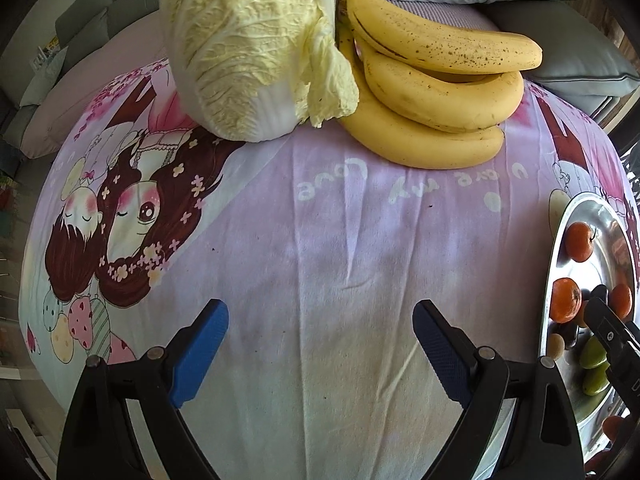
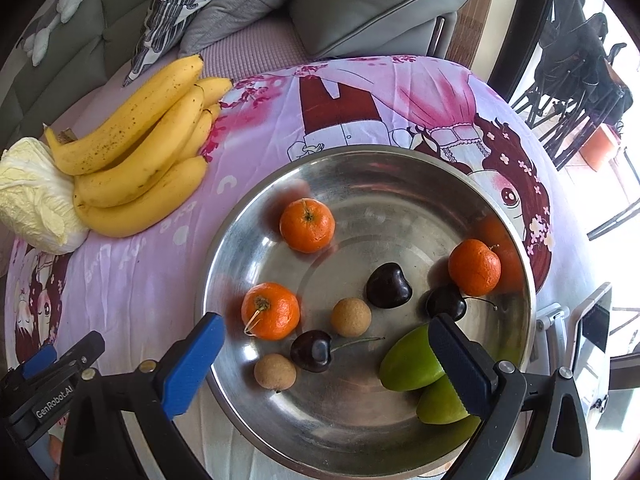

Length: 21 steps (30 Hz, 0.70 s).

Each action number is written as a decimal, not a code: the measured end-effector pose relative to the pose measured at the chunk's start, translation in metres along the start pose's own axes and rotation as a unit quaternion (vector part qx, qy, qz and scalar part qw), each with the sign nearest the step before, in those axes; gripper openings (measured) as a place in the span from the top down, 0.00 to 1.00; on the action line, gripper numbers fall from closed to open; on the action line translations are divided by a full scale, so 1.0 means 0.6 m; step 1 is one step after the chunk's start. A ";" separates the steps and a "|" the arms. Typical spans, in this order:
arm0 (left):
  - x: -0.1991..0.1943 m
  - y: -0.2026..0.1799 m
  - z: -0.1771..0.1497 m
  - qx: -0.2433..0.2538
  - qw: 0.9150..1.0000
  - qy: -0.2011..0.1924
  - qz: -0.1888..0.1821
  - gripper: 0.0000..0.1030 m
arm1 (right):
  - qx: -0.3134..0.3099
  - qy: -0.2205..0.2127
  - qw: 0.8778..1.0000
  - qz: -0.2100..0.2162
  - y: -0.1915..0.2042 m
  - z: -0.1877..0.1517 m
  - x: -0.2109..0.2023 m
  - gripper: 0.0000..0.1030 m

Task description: Organize fruits

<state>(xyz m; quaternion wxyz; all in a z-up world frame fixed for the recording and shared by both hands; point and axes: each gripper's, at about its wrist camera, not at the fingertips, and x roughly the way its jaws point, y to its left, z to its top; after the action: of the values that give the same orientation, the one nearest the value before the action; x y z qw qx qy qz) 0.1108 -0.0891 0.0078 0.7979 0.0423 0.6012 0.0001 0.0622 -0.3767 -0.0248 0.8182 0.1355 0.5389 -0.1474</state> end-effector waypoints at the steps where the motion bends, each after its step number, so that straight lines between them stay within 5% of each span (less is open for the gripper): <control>1: 0.000 0.006 -0.005 -0.001 1.000 0.003 -0.001 0.09 | -0.002 0.000 1.000 0.000 0.002 -0.002 -0.001 0.00; 21: -0.034 0.104 -0.120 -0.036 0.999 0.017 -0.005 0.09 | -0.057 0.006 0.998 0.001 0.058 -0.050 -0.011 0.00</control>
<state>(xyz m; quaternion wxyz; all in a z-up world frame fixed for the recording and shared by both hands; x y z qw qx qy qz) 0.0394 -0.0230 0.0119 0.7884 0.0104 0.6148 0.0190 0.0483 -0.3325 -0.0280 0.8215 0.0901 0.5512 -0.1152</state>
